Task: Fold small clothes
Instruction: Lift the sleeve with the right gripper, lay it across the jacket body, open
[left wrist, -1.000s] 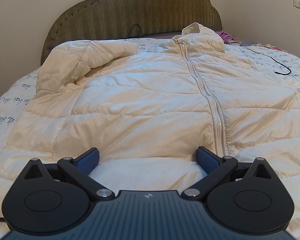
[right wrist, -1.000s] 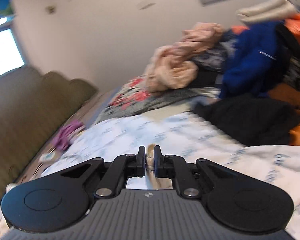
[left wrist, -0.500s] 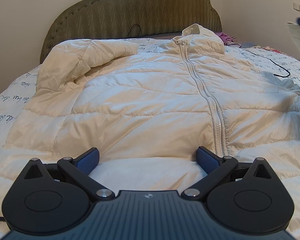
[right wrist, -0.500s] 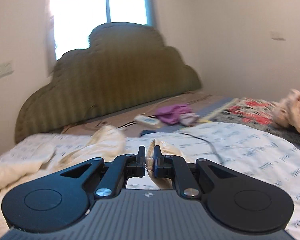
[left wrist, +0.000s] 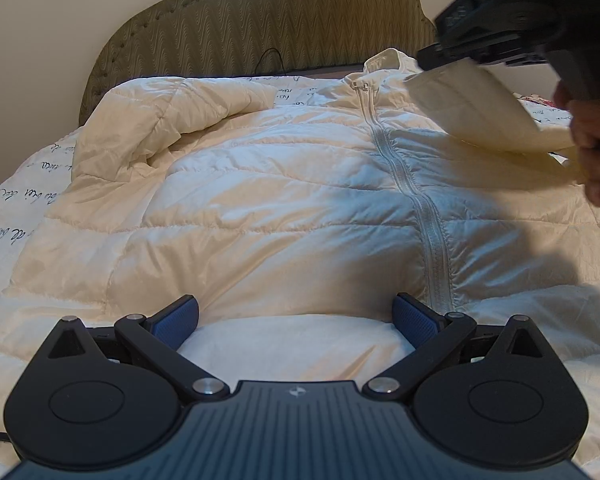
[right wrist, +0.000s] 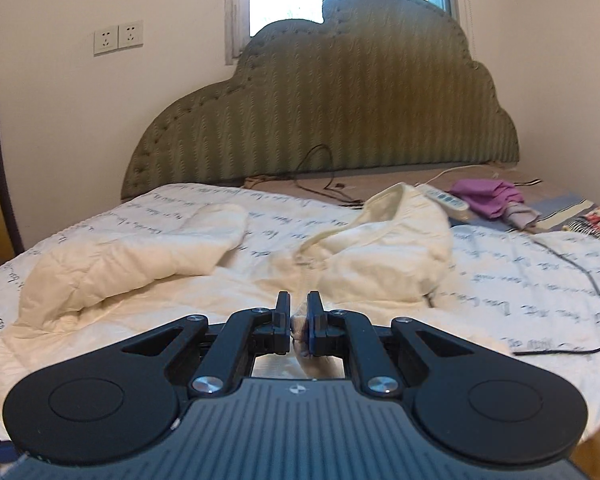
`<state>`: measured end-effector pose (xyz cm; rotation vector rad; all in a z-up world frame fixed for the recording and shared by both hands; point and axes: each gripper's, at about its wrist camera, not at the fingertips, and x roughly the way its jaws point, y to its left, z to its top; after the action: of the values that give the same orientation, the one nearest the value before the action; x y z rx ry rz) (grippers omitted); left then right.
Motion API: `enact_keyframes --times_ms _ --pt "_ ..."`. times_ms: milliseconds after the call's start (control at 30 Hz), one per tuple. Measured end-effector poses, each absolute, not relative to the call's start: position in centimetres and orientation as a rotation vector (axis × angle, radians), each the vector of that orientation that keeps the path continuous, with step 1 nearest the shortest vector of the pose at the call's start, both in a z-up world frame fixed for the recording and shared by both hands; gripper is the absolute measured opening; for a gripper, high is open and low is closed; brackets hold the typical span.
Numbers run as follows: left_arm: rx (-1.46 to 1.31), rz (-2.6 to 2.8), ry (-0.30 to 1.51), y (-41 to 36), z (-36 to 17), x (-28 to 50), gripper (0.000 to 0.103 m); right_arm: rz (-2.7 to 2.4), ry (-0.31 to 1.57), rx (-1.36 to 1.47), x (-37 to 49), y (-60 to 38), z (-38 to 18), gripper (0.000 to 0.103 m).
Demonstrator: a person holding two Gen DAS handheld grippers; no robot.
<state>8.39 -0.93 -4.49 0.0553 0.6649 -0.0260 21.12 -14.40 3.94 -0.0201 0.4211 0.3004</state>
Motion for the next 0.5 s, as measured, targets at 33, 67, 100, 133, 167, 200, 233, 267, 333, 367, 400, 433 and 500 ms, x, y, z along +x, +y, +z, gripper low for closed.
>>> enact_keyframes --times_ms 33,67,100,133,167,200,233,267,333,367,400,433,500 --pt "0.056 -0.026 0.665 -0.9 -4.5 8.4 0.103 0.311 0.426 -0.013 21.1 -13.7 3.8 0.013" --pt "0.055 -0.026 0.665 -0.9 -4.5 8.4 0.103 0.323 0.430 -0.006 21.0 -13.2 3.6 0.013" --pt "0.055 -0.026 0.665 -0.9 -4.5 8.4 0.103 0.334 0.431 -0.001 20.9 -12.9 3.6 0.012" --pt "0.055 -0.026 0.665 -0.9 -4.5 8.4 0.103 0.344 0.434 0.006 21.1 -12.5 3.6 0.013" --pt "0.055 -0.026 0.665 -0.9 -4.5 8.4 0.103 0.357 0.439 0.014 21.2 -12.1 3.5 0.013" --pt "0.055 -0.026 0.665 -0.9 -4.5 8.4 0.103 0.371 0.444 0.025 21.5 -11.8 3.5 0.013" --pt "0.055 -0.026 0.665 -0.9 -4.5 8.4 0.103 0.389 0.451 0.039 21.6 -11.5 3.4 0.013" --pt "0.055 -0.026 0.665 -0.9 -4.5 8.4 0.103 0.402 0.456 0.048 21.7 -11.2 3.4 0.013" --pt "0.055 -0.026 0.665 -0.9 -4.5 8.4 0.103 0.425 0.471 0.055 21.7 -10.8 3.2 0.013" --pt "0.055 -0.026 0.665 -0.9 -4.5 8.4 0.103 0.435 0.479 0.056 21.8 -10.5 3.1 0.013" --pt "0.055 -0.026 0.665 -0.9 -4.5 8.4 0.103 0.443 0.486 0.055 21.8 -10.3 3.0 0.013" --pt "0.055 -0.026 0.665 -0.9 -4.5 8.4 0.103 0.455 0.494 0.055 21.9 -10.1 3.0 0.013" --pt "0.055 -0.026 0.665 -0.9 -4.5 8.4 0.103 0.487 0.514 0.056 22.1 -9.8 2.8 0.013"
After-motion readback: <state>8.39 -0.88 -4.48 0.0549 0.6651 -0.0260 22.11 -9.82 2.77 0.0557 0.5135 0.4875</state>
